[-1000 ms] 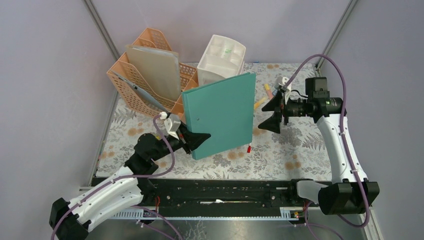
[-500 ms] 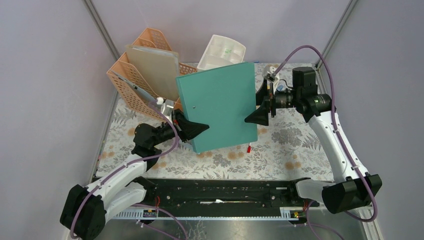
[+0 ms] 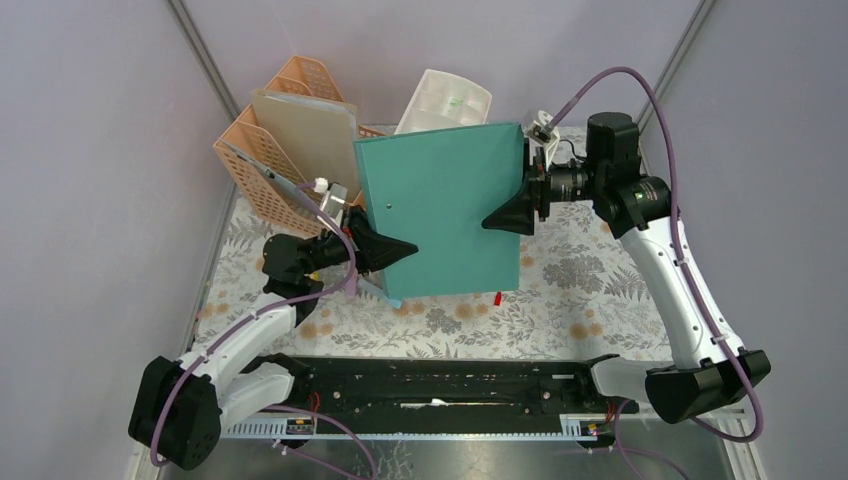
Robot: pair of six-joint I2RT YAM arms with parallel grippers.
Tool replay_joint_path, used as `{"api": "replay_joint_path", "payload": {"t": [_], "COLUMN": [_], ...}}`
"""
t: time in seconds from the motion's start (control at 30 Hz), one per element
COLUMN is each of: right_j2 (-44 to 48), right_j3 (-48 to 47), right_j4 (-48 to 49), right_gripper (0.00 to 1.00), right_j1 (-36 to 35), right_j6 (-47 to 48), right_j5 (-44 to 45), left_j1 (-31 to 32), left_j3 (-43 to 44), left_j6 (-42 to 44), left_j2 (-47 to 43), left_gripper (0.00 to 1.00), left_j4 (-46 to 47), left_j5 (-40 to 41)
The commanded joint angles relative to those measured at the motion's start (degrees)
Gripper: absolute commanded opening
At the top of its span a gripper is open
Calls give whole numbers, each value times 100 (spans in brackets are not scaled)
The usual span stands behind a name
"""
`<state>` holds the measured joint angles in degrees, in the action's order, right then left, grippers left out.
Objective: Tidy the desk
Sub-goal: Pick up the folder from the center of the board.
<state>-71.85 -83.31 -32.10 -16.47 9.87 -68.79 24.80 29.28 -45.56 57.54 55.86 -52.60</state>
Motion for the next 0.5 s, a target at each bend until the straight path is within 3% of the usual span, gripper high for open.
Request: {"api": "replay_joint_path", "payload": {"t": [0.0, 0.3, 0.37, 0.43, 0.47], "right_j2": [-82, -35, -66, -70, -57], "right_j3": [-436, -234, -160, -178, -199], "right_j4": [305, 1201, 1331, 1324, 1302], "right_gripper": [73, 39, 26, 2, 0], "right_j1": [-82, -171, -234, -251, -254], "right_j6": [-531, -1451, -1571, -1552, -1527], "right_j5": [-240, -560, -646, -661, -668], "left_j1": [-91, -159, -168, -176, -185], "left_j3": [390, 738, 772, 781, 788], "left_j6": [0, 218, 198, 180, 179], "left_j2": [-20, -14, 2, -4, -26], "left_gripper": [0, 1, 2, 6, 9], "left_j4": [264, -477, -486, -527, -584], "left_j5": [-359, -520, -545, -537, -522]}}
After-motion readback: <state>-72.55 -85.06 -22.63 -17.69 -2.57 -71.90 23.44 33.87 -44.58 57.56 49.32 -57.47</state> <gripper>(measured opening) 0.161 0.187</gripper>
